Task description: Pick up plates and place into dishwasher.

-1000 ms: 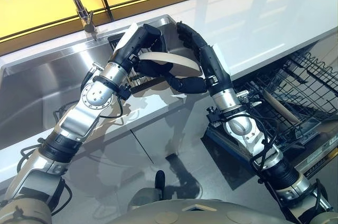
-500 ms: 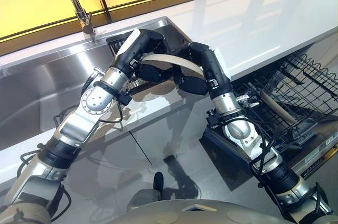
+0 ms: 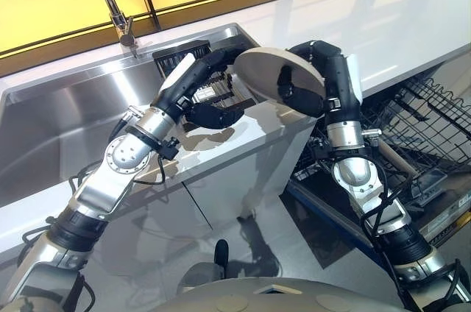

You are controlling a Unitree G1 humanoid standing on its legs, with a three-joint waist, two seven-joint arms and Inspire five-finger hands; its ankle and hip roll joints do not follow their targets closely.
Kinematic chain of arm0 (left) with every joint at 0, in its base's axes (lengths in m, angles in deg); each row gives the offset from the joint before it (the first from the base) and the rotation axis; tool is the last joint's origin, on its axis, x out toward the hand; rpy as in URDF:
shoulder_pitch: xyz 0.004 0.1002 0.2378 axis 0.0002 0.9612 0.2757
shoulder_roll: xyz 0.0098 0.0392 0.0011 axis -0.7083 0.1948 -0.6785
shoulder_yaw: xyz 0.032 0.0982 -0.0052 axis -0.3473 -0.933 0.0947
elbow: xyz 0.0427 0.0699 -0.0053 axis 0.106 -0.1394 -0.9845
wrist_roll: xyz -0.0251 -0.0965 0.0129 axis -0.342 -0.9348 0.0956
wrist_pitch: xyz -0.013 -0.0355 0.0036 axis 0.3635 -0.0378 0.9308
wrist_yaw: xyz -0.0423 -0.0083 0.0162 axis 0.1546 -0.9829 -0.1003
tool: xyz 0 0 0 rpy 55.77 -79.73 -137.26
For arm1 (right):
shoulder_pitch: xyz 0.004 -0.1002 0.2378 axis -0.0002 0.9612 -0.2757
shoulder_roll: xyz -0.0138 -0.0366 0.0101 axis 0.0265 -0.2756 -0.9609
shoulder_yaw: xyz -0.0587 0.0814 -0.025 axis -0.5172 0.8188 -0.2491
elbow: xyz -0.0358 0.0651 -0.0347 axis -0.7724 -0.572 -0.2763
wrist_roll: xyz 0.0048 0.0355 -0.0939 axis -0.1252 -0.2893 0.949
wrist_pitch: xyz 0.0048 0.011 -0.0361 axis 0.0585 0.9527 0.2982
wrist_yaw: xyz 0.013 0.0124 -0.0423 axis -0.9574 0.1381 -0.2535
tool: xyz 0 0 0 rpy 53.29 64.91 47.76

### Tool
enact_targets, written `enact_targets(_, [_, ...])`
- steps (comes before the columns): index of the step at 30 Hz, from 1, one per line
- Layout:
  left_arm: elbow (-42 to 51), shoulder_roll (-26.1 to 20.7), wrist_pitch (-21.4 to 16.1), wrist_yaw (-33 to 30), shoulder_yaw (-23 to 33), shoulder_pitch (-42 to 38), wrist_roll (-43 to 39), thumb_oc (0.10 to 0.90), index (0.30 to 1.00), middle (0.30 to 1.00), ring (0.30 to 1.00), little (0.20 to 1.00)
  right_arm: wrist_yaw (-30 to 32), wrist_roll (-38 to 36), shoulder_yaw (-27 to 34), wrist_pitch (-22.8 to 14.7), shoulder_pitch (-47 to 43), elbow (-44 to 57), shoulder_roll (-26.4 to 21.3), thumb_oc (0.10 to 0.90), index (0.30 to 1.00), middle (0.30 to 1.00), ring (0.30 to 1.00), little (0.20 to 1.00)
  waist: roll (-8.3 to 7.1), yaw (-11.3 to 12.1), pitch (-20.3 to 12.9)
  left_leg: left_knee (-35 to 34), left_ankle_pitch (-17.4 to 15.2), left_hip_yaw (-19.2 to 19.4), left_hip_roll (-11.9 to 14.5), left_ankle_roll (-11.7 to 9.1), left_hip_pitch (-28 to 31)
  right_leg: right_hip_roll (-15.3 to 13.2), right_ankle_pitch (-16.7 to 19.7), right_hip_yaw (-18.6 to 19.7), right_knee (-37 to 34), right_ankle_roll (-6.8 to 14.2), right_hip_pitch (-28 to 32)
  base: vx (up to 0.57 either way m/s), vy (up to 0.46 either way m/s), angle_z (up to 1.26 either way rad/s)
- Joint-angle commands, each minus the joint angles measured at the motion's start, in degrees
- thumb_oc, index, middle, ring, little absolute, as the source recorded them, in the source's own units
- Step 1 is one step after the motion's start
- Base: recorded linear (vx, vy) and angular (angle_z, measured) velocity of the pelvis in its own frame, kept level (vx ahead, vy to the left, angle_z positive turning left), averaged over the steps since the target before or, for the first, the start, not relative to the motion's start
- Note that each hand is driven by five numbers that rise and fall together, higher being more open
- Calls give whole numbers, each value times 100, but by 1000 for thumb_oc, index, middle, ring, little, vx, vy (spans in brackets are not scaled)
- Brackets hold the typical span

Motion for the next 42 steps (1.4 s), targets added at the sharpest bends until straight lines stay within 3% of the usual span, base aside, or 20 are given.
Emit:
enact_targets(1, [-507, -110, -569, -471, 802, 19, -127, 800, 900, 900, 900, 900, 765, 388, 977, -958, -400, 185, -161, 100, 300, 300, 300, 200, -102, 146, -557, 196, -1464, 400, -294, 168, 708, 239, 494, -235, -14, -24, -696, 31, 3, 7])
enact_targets(11, [-1566, -305, -754, -874, 1850, 673, 136, 800, 900, 900, 900, 900, 1720, 196, 2276, -1028, -107, -642, -639, 100, 300, 300, 300, 200, -143, 171, -595, 193, -1453, 417, -275, 119, 705, 272, 537, -286, -141, -35, -663, 36, 13, 2])
enact_targets(17, [-2197, -480, -780, -1209, 2238, 807, 389, 800, 900, 900, 900, 900, 1512, -364, 2697, -984, 349, -1035, -590, 100, 300, 300, 300, 200, -133, 94, -594, 205, -1451, 460, -254, 95, 704, 288, 537, -251, -157, -25, -681, 46, 12, 2])
enact_targets(25, [-2920, -433, -876, -1497, 2735, 1102, 544, 800, 900, 900, 900, 900, 775, 114, 2640, -552, 1075, -1387, -255, 100, 300, 300, 300, 200, -102, -104, -519, 212, -1447, 655, -192, 64, 733, 308, 527, -140, -145, -21, -716, 37, 15, -11])
enact_targets(31, [-2973, -419, -845, -1626, 2903, 1254, 566, 800, 900, 900, 900, 900, 575, 395, 2482, -451, 1396, -1867, -159, 100, 300, 300, 300, 200, -90, -178, -375, 280, -1454, 704, -145, 52, 720, 319, 458, -72, 2, -40, -761, 19, -16, -12])
enact_targets(38, [-2950, -495, -797, -1675, 2731, 1127, 391, 800, 900, 900, 900, 900, 635, 592, 2094, -151, 1255, -2429, -361, 100, 300, 300, 300, 200, -62, -93, -247, 326, -1414, 591, -133, 22, 667, 306, 410, -145, 111, -53, -782, 13, -43, -2])
enact_targets(42, [-2883, -439, -788, -1651, 2456, 1006, 312, 800, 900, 900, 900, 900, 813, 622, 1656, 63, 861, -3109, -473, 100, 300, 300, 300, 200, -48, 67, -183, 343, -1386, 446, -138, -9, 652, 294, 391, -247, 120, -72, -726, 30, -63, 9])
